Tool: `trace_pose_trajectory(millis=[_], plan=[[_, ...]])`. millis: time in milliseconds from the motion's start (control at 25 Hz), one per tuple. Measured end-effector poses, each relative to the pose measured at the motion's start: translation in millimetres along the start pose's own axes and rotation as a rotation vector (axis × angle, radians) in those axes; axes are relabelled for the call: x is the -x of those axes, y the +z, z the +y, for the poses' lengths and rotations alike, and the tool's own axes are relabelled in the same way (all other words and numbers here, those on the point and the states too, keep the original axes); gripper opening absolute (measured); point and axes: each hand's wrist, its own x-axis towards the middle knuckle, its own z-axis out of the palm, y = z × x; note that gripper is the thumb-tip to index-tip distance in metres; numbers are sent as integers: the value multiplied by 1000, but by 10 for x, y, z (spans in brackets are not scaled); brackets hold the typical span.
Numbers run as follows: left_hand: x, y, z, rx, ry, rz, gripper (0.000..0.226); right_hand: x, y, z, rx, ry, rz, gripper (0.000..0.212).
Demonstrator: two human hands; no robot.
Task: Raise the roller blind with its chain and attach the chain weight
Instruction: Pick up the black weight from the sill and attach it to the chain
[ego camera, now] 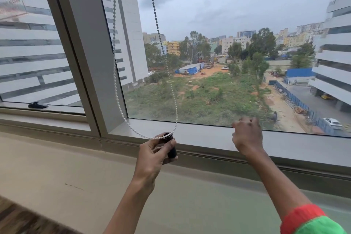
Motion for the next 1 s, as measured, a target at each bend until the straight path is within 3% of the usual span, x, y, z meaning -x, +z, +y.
trace_pose_trajectory(millis=[160, 280, 400, 480, 560, 720, 1000], plan=[[-9, 9, -2, 8, 19, 20, 23, -92, 46, 234, 122, 151, -207, 32], [9, 4, 21, 14, 25, 32, 25, -91, 79, 278, -3, 124, -179, 21], [38, -11, 46, 11, 32, 26, 35, -57, -67, 188, -382, 5, -135, 24], [48, -8, 72, 2, 39, 29, 37, 47, -309, -45, -799, -164, -270, 33], [51, 2, 97, -6, 48, 34, 36, 176, -570, -344, -1058, -387, -403, 32], [69, 16, 138, -6, 51, 22, 36, 282, -818, -824, -942, -629, -376, 32], [100, -18, 200, -16, 71, -1, 27, 276, -924, -1043, -696, -724, -335, 34]])
